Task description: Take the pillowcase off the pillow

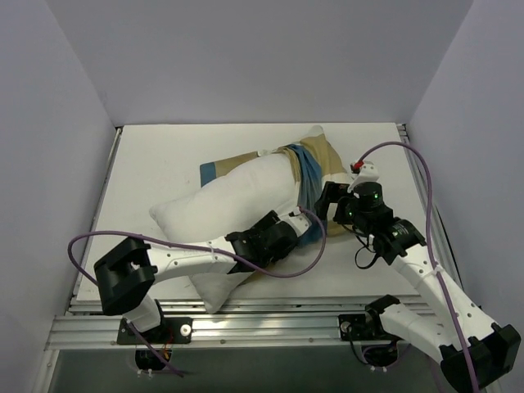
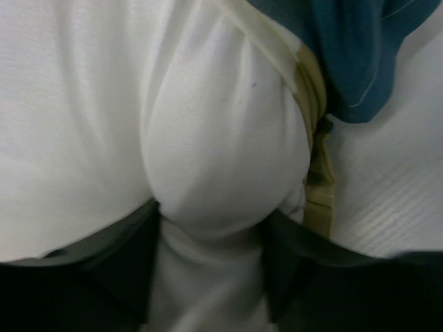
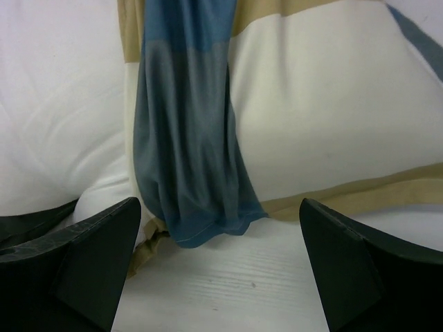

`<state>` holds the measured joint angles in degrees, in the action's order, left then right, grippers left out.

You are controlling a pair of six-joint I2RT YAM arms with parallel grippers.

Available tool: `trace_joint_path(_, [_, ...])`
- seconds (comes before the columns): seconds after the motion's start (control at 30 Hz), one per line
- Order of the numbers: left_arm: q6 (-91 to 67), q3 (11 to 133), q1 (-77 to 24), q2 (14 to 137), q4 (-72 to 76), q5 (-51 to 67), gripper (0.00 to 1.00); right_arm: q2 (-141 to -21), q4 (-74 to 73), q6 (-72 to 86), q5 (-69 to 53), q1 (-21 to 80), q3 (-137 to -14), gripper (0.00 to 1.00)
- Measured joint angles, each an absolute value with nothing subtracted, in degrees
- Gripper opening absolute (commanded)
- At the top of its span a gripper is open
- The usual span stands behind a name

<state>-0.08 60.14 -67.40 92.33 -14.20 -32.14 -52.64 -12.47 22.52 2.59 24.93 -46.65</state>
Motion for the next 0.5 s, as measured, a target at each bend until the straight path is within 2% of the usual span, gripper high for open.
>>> trace_joint_path(0.07, [-1.54,60.47,-67.02,94.56,-12.88,-33.65,0.38,-52.51,-12.40,22.61,1.13,25.04,-45.93,0.90])
trace_joint_path(0.1, [-2.35,60.80,-66.78,95.48,-12.51,-34.00,0.16,-52.51,-12.25,22.70,0.54,25.19,-45.39,0.89])
trace_joint_path(0.13, [-3.05,61.10,-66.52,96.09,-12.21,-34.22,0.04,-52.49,-12.21,22.76,-0.03,25.23,-44.75,0.88])
trace_joint_path(0.27, [-5.93,62.06,-65.32,95.96,-12.08,-33.91,0.02,-51.62,-10.85,23.99,-2.15,25.63,-40.47,0.82])
trace_joint_path(0.5, [-10.59,63.64,-60.80,90.59,-15.75,-28.12,0.02,-52.12,-5.28,27.46,-6.39,27.79,-34.24,0.80])
